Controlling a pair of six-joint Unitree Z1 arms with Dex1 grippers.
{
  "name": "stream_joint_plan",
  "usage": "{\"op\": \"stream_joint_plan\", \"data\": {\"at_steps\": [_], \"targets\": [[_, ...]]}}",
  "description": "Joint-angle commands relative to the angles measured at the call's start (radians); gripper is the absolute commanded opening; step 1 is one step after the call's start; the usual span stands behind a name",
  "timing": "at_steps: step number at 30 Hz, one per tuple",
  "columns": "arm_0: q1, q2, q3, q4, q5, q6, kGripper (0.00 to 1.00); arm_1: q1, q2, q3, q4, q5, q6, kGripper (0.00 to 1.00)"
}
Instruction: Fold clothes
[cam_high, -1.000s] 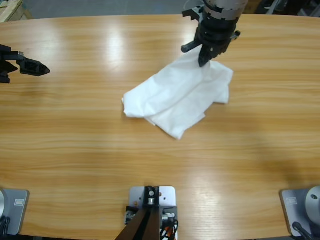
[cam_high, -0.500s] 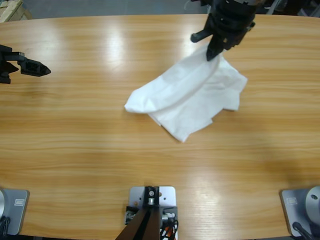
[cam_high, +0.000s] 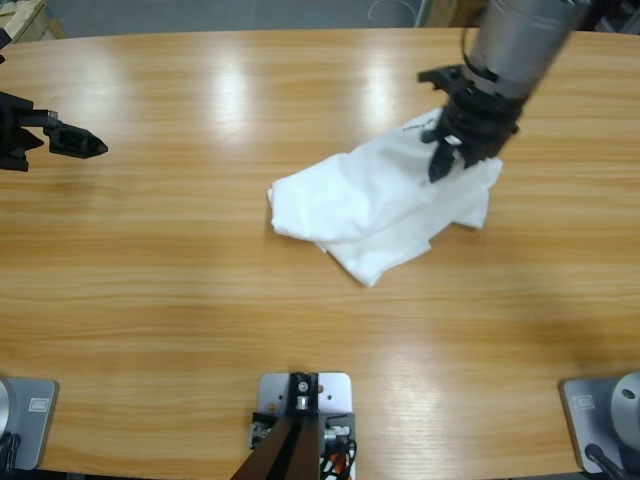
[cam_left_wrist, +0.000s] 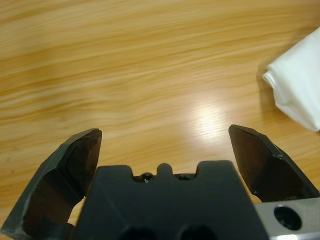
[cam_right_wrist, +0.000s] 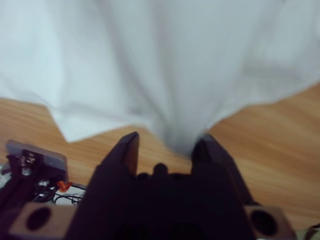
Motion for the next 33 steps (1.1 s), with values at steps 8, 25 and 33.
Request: {"op": "stream_joint_plan", "data": {"at_steps": [8, 25, 33], "targets": [[-0.016, 0.031, 0.013, 0.043, -0.143, 0.013, 1.000, -0.003, -0.423, 0.396, -0.205, -0.059, 0.125, 1.000], [-0.338, 0.827, -1.188, 0.470, -0.406, 0.195, 1.000, 0.048, -0.855, 0.484, -0.095, 0.151, 0.146, 0.987], [-0.516, 1.210, -1.854, 0.804, -0.029, 0.150, 1.000, 0.048, -0.871, 0.485, -0.070, 0.183, 0.140, 0.987]]}}
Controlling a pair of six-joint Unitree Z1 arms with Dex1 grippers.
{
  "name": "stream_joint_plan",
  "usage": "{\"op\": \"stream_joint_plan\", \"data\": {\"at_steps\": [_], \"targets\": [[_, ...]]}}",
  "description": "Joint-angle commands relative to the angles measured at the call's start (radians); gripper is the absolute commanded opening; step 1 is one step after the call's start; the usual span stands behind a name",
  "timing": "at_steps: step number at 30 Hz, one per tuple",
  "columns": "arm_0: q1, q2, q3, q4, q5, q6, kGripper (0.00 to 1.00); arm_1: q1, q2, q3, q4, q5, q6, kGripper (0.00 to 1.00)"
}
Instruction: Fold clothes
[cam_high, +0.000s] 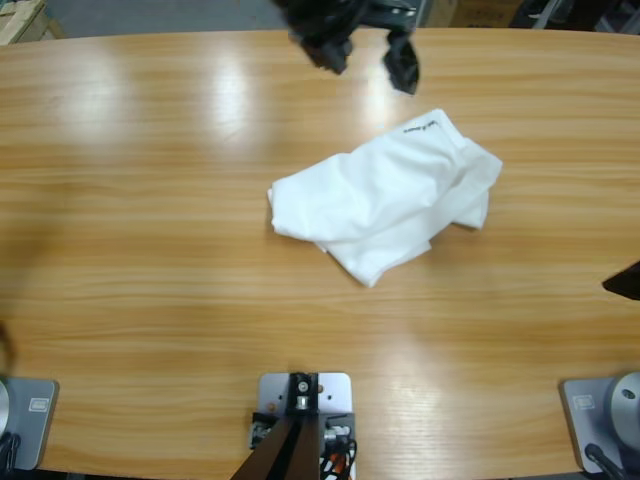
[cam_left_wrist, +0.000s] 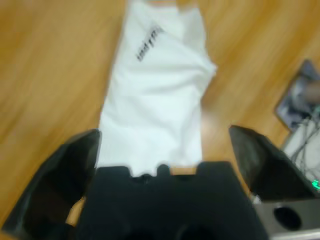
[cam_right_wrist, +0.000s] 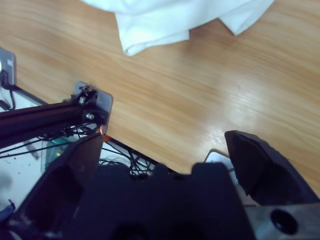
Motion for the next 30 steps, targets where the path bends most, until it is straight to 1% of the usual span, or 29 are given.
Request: {"op": "stream_joint_plan", "data": {"at_steps": [1, 6, 11, 12, 14, 16, 23, 30], "targets": [[-0.137, 0.388, -0.419, 0.246, 0.217, -0.041, 1.000, 0.008, -0.038, 0.030, 0.033, 0.049, 0.003, 0.987], [-0.148, 0.433, -0.463, 0.271, 0.244, -0.044, 1.000, 0.008, -0.049, 0.030, 0.052, 0.053, -0.001, 0.987], [-0.148, 0.448, -0.465, 0.288, 0.259, -0.032, 1.000, 0.008, -0.040, 0.030, 0.048, 0.055, -0.003, 0.987], [-0.145, 0.450, -0.464, 0.299, 0.280, -0.032, 1.000, 0.008, -0.040, 0.031, 0.046, 0.055, -0.003, 0.988], [-0.120, 0.459, -0.463, 0.338, 0.329, -0.045, 1.000, 0.008, -0.041, 0.036, 0.041, 0.057, -0.003, 0.987], [-0.064, 0.466, -0.458, 0.406, 0.383, -0.080, 1.000, 0.008, -0.043, 0.041, 0.038, 0.061, -0.003, 0.987], [0.155, 0.339, -0.172, 0.410, 0.379, -0.172, 1.000, 0.008, -0.066, 0.060, 0.036, 0.061, 0.002, 0.987], [0.275, 0.233, 0.078, 0.407, 0.394, -0.235, 1.000, 0.008, -0.070, 0.068, 0.010, 0.060, 0.006, 0.987]]}}
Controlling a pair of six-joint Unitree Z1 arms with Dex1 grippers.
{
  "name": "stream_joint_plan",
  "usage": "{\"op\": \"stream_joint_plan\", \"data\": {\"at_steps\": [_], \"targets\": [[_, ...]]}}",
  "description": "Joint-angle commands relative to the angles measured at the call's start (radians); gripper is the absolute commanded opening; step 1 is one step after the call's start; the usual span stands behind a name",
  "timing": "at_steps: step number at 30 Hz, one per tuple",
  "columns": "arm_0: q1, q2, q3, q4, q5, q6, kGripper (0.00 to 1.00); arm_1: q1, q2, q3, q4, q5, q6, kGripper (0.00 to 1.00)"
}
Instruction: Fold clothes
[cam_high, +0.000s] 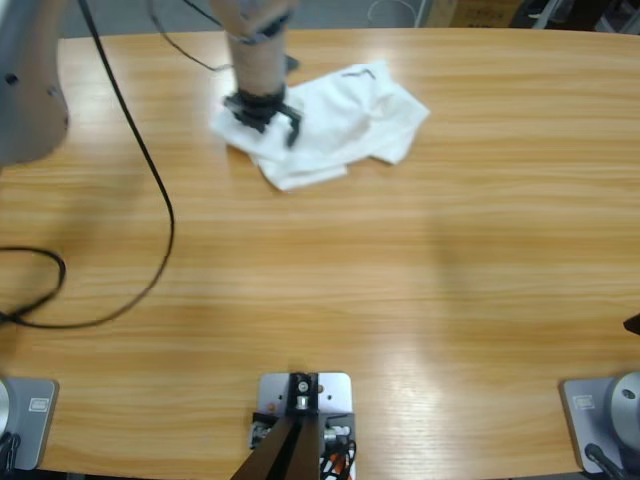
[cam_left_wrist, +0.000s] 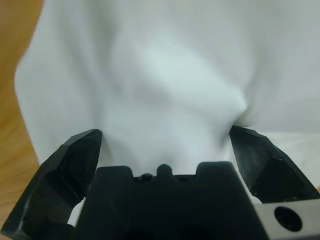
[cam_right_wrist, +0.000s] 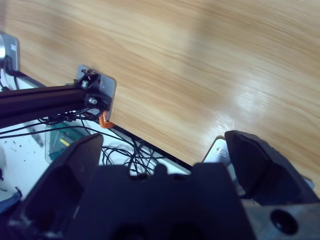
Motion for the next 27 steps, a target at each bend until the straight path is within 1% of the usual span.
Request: {"op": "stream_joint_plan", "data": {"at_steps": [1, 4, 6, 8, 10, 13, 14, 17, 21, 22, 25, 27], "targets": [[0.113, -0.114, 0.232, 0.157, 0.038, -0.067, 1.000, 0.008, -0.023, 0.039, -0.029, 0.017, 0.007, 0.987], [0.158, -0.159, 0.361, 0.147, 0.071, -0.077, 1.000, 0.008, -0.024, 0.048, -0.045, 0.017, 0.009, 0.987], [0.211, -0.218, 0.498, 0.082, 0.088, -0.077, 1.000, 0.008, -0.029, 0.056, -0.054, 0.018, 0.013, 0.987], [0.260, -0.284, 0.606, 0.012, 0.090, -0.058, 1.000, 0.008, -0.035, 0.063, -0.057, 0.018, 0.015, 0.987], [0.258, -0.357, 0.650, -0.039, 0.097, -0.028, 1.000, 0.008, -0.045, 0.075, -0.061, 0.018, 0.016, 0.987], [0.199, -0.457, 0.625, -0.100, 0.100, -0.025, 1.000, 0.008, -0.051, 0.088, -0.076, 0.018, 0.017, 0.987], [0.174, -0.474, 0.600, -0.113, 0.097, -0.031, 1.000, 0.008, -0.050, 0.088, -0.078, 0.018, 0.017, 0.987], [0.060, -0.444, 0.440, -0.113, 0.088, -0.033, 1.000, 0.008, -0.058, 0.090, -0.079, 0.018, 0.017, 0.987], [-0.039, -0.288, 0.193, -0.112, 0.039, -0.068, 1.000, 0.008, -0.074, 0.086, -0.069, 0.021, 0.017, 0.987], [-0.061, -0.238, 0.111, -0.108, 0.025, -0.088, 1.000, 0.008, -0.081, 0.083, -0.063, 0.022, 0.017, 0.987], [-0.070, -0.127, -0.083, -0.073, -0.058, -0.138, 1.000, 0.008, -0.104, 0.079, -0.039, 0.031, 0.019, 0.987], [-0.073, -0.040, -0.223, -0.022, -0.101, -0.152, 1.000, 0.008, -0.121, 0.079, -0.024, 0.040, 0.021, 0.987]]}}
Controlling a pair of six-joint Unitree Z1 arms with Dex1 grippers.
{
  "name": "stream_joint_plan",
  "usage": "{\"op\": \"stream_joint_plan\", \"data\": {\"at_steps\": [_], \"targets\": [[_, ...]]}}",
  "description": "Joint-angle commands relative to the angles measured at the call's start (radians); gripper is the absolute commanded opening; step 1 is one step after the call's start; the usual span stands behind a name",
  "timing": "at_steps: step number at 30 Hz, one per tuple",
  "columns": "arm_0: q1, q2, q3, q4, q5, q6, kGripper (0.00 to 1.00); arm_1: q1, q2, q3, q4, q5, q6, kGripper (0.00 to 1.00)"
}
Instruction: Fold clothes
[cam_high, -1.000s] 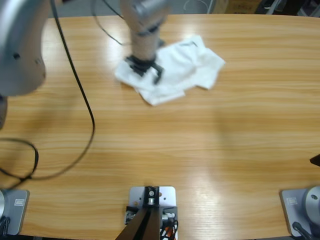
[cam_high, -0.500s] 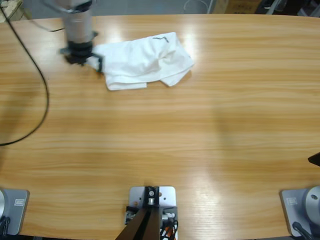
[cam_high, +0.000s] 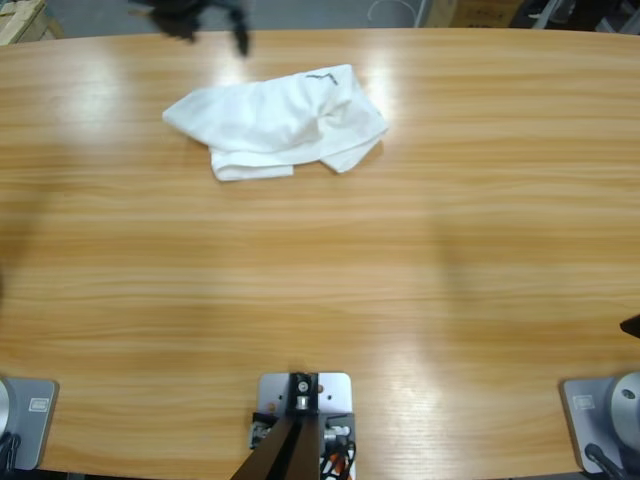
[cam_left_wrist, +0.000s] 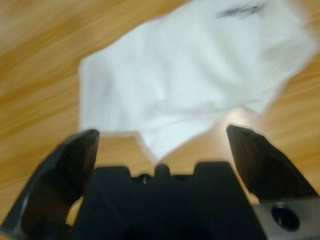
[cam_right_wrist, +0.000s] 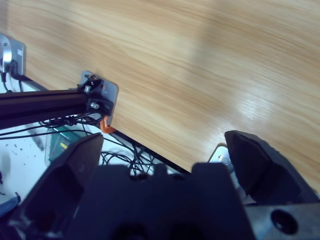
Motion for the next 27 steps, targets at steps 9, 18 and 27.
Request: {"op": "stream_joint_plan", "data": {"at_steps": [9, 18, 27], "targets": [[-0.060, 0.478, -0.576, 0.128, -0.149, -0.136, 1.000, 0.007, -0.099, 0.021, 0.089, 0.070, 0.016, 0.987], [-0.090, 0.400, -0.691, 0.251, 0.053, -0.219, 1.000, 0.007, -0.084, 0.025, 0.084, 0.080, 0.002, 0.987], [-0.186, 0.029, -0.498, 0.255, 0.355, -0.448, 1.000, 0.007, -0.124, 0.043, 0.088, 0.080, 0.017, 0.987]]}}
